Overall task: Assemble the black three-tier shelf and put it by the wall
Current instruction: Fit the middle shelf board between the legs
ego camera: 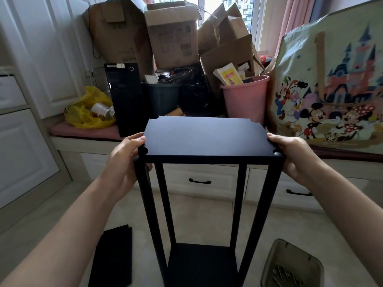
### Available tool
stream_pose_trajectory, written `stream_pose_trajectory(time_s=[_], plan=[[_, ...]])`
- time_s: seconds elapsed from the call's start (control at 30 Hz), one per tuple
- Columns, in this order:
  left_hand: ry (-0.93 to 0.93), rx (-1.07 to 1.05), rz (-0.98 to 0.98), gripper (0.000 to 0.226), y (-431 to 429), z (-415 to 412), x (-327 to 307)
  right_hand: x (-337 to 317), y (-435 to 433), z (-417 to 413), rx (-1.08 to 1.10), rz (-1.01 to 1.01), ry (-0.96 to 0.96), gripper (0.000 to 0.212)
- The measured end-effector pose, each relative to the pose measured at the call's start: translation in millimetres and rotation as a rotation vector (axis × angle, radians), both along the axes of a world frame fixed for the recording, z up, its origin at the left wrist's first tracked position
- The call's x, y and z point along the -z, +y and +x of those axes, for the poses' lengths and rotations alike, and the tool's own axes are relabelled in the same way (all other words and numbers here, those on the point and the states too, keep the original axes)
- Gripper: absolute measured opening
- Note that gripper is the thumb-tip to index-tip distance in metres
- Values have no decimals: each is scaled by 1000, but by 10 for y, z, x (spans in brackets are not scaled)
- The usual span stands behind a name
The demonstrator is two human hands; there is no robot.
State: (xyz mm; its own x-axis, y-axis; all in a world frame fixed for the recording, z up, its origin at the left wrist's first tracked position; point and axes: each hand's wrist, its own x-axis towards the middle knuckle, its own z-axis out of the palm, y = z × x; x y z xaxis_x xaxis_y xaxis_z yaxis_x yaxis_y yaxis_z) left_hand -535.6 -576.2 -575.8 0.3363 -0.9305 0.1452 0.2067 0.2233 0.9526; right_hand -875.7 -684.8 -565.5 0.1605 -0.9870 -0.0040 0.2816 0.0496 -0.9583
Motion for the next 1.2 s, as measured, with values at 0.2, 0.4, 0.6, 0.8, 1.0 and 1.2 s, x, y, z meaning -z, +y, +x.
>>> stream_pose_trajectory(time_s=[0.2,0.4,0.6,0.8,1.0,1.2], plan=[[46,7,-8,37,0,-6,13,8,-35,62,-25,21,-78,18],[96,40,8,42,-6,-3,20,42,-81,102,-29,75,-35,14],[73,17,41,39,-38,-23,14,20,-66,78,63,101,27,10],[3,36,52,36,-25,-13,2,-17,-26,58,95,131,25,12],[56,117,145,26,-48,-17,-34,-9,-21,-8,40,176,-39,14],[25,223,204,30,-208,126,-3,48,-48,-27,32,192,-100,13]])
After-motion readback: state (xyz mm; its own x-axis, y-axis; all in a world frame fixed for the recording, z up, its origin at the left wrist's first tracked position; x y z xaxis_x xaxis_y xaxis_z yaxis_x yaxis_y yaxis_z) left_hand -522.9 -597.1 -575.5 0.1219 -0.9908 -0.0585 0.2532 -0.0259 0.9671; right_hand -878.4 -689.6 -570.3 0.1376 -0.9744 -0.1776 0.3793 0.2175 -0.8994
